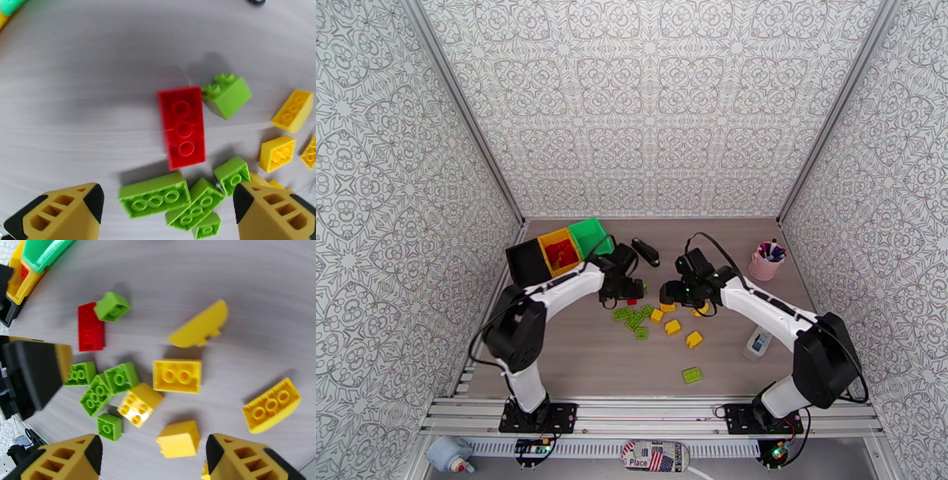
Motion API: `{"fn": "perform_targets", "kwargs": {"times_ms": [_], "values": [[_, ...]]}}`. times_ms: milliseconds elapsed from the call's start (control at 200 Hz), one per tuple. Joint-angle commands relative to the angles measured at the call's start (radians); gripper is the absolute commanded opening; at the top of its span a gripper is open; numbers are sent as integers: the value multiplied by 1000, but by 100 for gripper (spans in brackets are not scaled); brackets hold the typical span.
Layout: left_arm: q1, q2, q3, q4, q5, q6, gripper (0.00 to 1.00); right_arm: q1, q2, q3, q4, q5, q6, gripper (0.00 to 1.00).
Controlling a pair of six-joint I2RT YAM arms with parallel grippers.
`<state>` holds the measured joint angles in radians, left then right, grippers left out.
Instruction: Sort the legos into containers by color
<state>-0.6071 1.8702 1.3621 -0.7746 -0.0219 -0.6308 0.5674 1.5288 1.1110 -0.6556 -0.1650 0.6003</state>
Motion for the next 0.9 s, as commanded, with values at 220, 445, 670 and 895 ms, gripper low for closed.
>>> {"fn": "perform_targets", "kwargs": {"times_ms": [220, 445, 670, 895], "values": [[-23, 113, 105, -47, -44, 0, 80, -23, -80, -85, 25, -14, -19, 74], [-13, 171, 155, -61, -51, 17, 71, -26, -84, -97, 30, -21, -16, 74], [-9, 210, 179, -65, -52, 28, 64, -26, -87, -95, 32, -25, -16, 74], [1, 216, 171, -59, -56, 39, 55, -25, -83, -92, 45, -50, -12, 74]]}}
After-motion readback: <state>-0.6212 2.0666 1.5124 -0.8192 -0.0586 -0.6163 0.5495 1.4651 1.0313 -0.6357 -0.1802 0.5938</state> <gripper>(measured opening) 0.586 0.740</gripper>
